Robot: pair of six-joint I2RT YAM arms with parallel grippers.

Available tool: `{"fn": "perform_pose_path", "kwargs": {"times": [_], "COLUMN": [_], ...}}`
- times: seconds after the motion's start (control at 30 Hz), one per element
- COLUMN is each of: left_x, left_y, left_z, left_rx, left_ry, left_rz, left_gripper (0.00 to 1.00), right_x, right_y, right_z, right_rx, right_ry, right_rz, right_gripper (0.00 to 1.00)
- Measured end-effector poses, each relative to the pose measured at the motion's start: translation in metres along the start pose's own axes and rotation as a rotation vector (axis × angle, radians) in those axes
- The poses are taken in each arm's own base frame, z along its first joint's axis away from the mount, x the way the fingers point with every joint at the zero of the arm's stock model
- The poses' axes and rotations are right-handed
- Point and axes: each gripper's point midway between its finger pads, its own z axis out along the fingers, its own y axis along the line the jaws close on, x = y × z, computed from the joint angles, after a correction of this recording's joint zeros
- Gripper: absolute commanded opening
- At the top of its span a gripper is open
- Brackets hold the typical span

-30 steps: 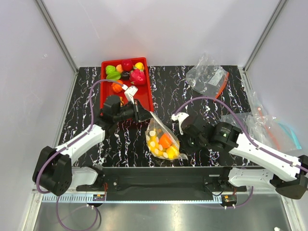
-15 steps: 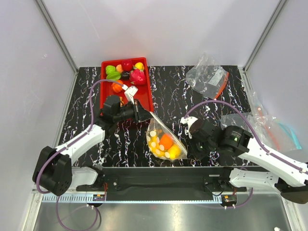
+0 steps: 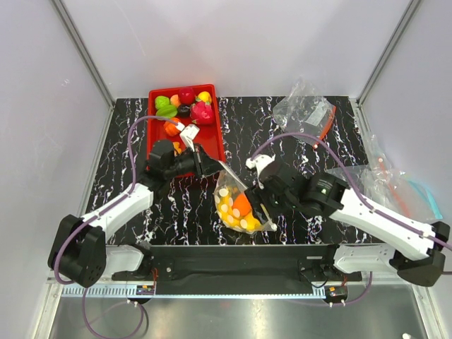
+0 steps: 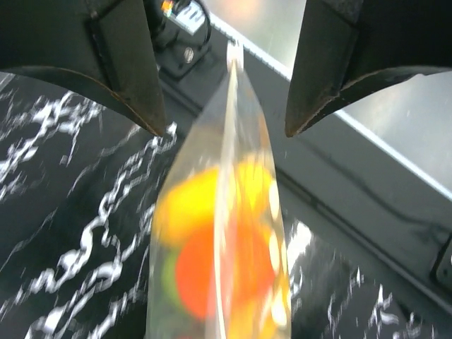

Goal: Place the food in the zip-top bag and seal the zipper
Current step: Zip the zipper food storage bag at the center of the board, then place the zipper food storage bag at the center of the board.

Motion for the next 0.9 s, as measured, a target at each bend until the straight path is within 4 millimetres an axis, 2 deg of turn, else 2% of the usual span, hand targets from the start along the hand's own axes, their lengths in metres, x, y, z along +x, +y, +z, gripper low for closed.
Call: {"fn": "perform_pose_path", "kwargs": {"times": [0.1, 0.27, 0.3, 0.37, 0.4, 0.43, 0.47, 0.5, 0.57, 0.63, 0.73, 0.8, 0.9], "left_x": [-0.001, 0.0, 0.0, 0.001, 0.001, 0.0, 0.0, -0.001, -0.002, -0.004, -0.008, -0.012, -0.022], "left_y": [-0.001, -0.001, -0.001, -0.001, -0.001, -0.001, -0.001, 0.0, -0.001, -0.001, -0.005, -0.011, -0.019], "left_z": [0.0, 0.0, 0.0, 0.0, 0.0, 0.0, 0.0, 0.0, -0.002, -0.005, -0.017, -0.028, -0.042], "left_rx": [0.004, 0.011, 0.012, 0.011, 0.011, 0.011, 0.01, 0.006, -0.003, -0.019, -0.047, -0.067, -0.094], "left_ry": [-0.003, -0.008, -0.009, -0.009, -0.009, -0.011, -0.012, -0.016, -0.022, -0.039, -0.081, -0.122, -0.185], "left_rz": [0.003, 0.008, 0.007, 0.003, 0.002, 0.001, 0.001, 0.001, -0.002, -0.005, 0.007, 0.022, 0.043], "left_gripper": [0.0, 0.0, 0.0, 0.0, 0.04, 0.13, 0.23, 0.49, 0.68, 0.81, 0.87, 0.88, 0.89], "right_x": [-0.019, -0.035, -0.037, -0.038, -0.038, -0.039, -0.04, -0.042, -0.048, -0.058, -0.075, -0.083, -0.093], "right_y": [0.002, 0.005, 0.005, 0.003, 0.002, 0.002, 0.001, 0.0, -0.005, -0.015, -0.039, -0.058, -0.076], "right_z": [0.013, 0.04, 0.046, 0.055, 0.059, 0.062, 0.063, 0.064, 0.063, 0.059, 0.05, 0.045, 0.036], "right_rx": [0.019, 0.057, 0.065, 0.087, 0.094, 0.099, 0.102, 0.105, 0.127, 0.173, 0.267, 0.335, 0.41], "right_ry": [-0.032, -0.029, -0.025, -0.014, -0.011, -0.008, -0.007, -0.011, -0.029, -0.061, -0.11, -0.138, -0.169], "right_rz": [-0.032, -0.064, -0.068, -0.08, -0.078, -0.076, -0.078, -0.07, -0.041, 0.016, 0.121, 0.191, 0.262], "right_gripper": [0.74, 0.6, 0.45, 0.26, 0.17, 0.03, 0.0, 0.0, 0.0, 0.0, 0.0, 0.0, 0.0]}}
